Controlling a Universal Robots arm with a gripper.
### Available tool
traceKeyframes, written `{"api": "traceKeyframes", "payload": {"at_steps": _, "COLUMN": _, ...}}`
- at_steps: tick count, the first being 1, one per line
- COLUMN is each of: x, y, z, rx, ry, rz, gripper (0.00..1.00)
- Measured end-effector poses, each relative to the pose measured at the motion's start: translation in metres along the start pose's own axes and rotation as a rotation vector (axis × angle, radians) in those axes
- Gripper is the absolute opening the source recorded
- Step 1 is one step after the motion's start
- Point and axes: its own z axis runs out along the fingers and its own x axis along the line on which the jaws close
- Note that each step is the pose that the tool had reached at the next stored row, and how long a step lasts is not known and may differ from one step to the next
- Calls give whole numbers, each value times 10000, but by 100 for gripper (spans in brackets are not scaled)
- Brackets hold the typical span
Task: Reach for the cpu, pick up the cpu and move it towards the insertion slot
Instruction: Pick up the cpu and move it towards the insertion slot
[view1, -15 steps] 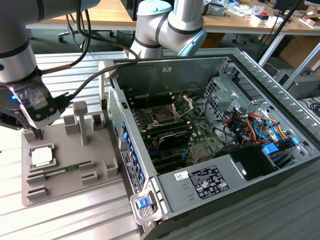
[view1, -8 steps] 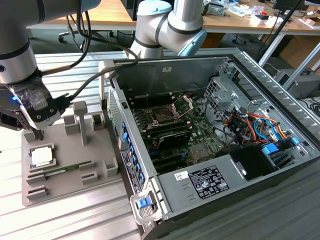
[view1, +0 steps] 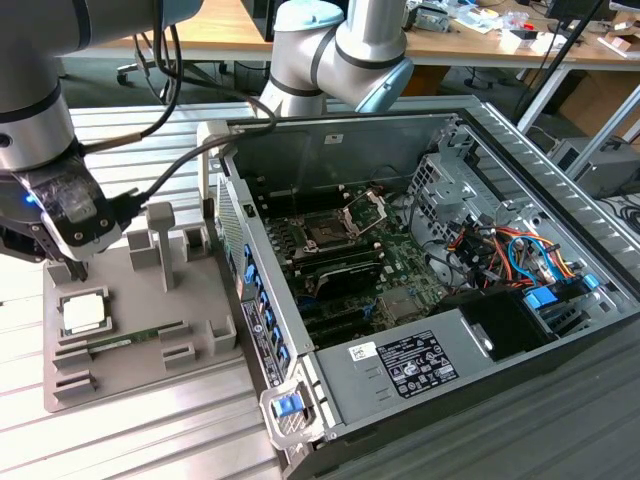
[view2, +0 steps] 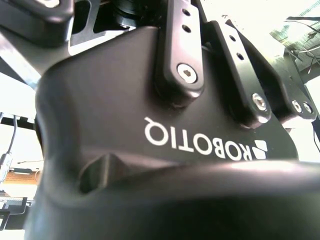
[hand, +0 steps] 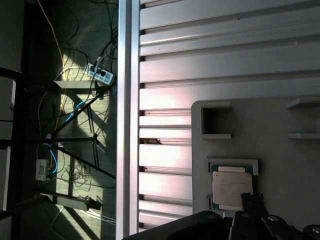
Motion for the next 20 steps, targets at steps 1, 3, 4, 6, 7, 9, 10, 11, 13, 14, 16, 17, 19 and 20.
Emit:
{"api": "traceKeyframes", "payload": {"at_steps": 1, "x": 0, "y": 0, "z": 3, "rx": 0, "ry": 0, "rz": 0, "gripper": 11}}
{"api": "traceKeyframes", "payload": {"at_steps": 3, "x": 0, "y": 0, "z": 7, "rx": 0, "ry": 1, "rz": 0, "gripper": 11}}
{"api": "traceKeyframes", "payload": {"at_steps": 4, "x": 0, "y": 0, "z": 9, "rx": 0, "ry": 0, "rz": 0, "gripper": 11}}
{"api": "traceKeyframes", "payload": {"at_steps": 6, "x": 0, "y": -1, "z": 16, "rx": -1, "ry": 0, "rz": 0, "gripper": 11}}
{"api": "traceKeyframes", "payload": {"at_steps": 7, "x": 0, "y": -1, "z": 19, "rx": -1, "ry": 0, "rz": 0, "gripper": 11}}
{"api": "traceKeyframes", "payload": {"at_steps": 9, "x": 0, "y": -1, "z": 26, "rx": 0, "ry": -1, "rz": 0, "gripper": 11}}
{"api": "traceKeyframes", "payload": {"at_steps": 10, "x": 1, "y": -2, "z": 32, "rx": 0, "ry": 0, "rz": 0, "gripper": 11}}
{"api": "traceKeyframes", "payload": {"at_steps": 11, "x": 1, "y": -2, "z": 37, "rx": 0, "ry": 0, "rz": 0, "gripper": 11}}
{"api": "traceKeyframes", "payload": {"at_steps": 13, "x": 1, "y": -3, "z": 48, "rx": 0, "ry": 0, "rz": 0, "gripper": 11}}
{"api": "traceKeyframes", "payload": {"at_steps": 14, "x": 0, "y": -3, "z": 51, "rx": 0, "ry": 0, "rz": 0, "gripper": 11}}
{"api": "traceKeyframes", "payload": {"at_steps": 16, "x": 0, "y": -3, "z": 58, "rx": 0, "ry": 0, "rz": 0, "gripper": 11}}
{"api": "traceKeyframes", "payload": {"at_steps": 17, "x": 0, "y": -3, "z": 62, "rx": 0, "ry": 0, "rz": 0, "gripper": 11}}
{"api": "traceKeyframes", "payload": {"at_steps": 19, "x": 0, "y": -4, "z": 73, "rx": 0, "ry": 0, "rz": 0, "gripper": 11}}
{"api": "traceKeyframes", "payload": {"at_steps": 20, "x": 0, "y": -4, "z": 78, "rx": 0, "ry": 0, "rz": 0, "gripper": 11}}
